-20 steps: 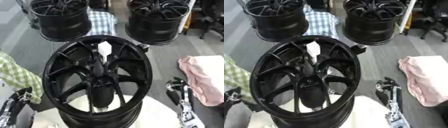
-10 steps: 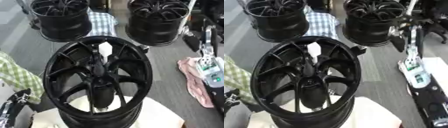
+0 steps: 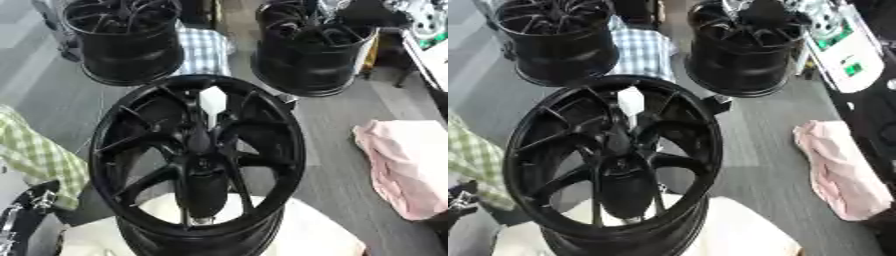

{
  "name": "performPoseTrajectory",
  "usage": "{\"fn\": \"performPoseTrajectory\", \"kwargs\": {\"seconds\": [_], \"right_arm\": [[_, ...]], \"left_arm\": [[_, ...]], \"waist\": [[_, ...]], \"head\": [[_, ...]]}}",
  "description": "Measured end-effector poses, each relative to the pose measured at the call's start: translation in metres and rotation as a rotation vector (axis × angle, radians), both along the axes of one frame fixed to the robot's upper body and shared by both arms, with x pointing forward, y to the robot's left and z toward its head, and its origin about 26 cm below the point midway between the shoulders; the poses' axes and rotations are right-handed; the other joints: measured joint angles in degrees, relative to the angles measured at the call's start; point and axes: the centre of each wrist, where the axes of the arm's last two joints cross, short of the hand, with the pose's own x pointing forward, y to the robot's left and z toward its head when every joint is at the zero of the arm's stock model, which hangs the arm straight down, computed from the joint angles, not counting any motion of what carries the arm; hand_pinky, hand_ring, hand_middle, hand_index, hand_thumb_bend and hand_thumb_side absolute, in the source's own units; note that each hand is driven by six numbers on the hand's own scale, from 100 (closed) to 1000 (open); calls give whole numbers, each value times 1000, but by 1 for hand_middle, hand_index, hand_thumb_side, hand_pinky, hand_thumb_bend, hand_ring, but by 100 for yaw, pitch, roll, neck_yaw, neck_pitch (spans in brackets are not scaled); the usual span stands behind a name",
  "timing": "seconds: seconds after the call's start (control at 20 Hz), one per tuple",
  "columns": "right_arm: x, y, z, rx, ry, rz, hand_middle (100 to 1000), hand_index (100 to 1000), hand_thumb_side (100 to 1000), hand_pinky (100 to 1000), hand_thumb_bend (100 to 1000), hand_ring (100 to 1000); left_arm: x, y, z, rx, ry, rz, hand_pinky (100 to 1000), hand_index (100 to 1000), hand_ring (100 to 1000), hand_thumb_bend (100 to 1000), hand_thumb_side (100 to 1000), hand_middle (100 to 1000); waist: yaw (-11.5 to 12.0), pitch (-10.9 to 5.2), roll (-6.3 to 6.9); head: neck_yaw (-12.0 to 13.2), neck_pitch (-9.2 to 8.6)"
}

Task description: Pull the pin out of the wheel hub.

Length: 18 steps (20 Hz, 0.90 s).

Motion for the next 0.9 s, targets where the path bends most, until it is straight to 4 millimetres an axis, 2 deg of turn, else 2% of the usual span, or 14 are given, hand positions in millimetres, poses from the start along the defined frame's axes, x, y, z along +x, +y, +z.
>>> {"fn": "performPoseTrajectory", "kwargs": {"seconds": [0.25,0.35,0.55,0.9], "right_arm": [[-4,34,13,-163,120,168,888,960,492,837,208,831],[-5,46,15,-204,151,220,903,962,466,857,264,886],[-7,70,18,-271,184,305,914,966,444,868,289,904],[-1,104,6,-388,255,394,924,974,436,884,308,926]], "left_arm": [[0,0,0,0,3,-3,753,807,759,400,608,719],[0,0,0,0,4,-4,754,807,760,400,608,719],[0,-1,0,2,5,-10,754,808,760,401,609,719],[0,-1,0,1,9,-20,754,808,761,401,610,720]], "waist": [[24,-3,-28],[31,-3,-31],[57,-4,-37],[95,-9,-51]], "head": [[-1,0],[-1,0],[-9,0],[-21,0]]}}
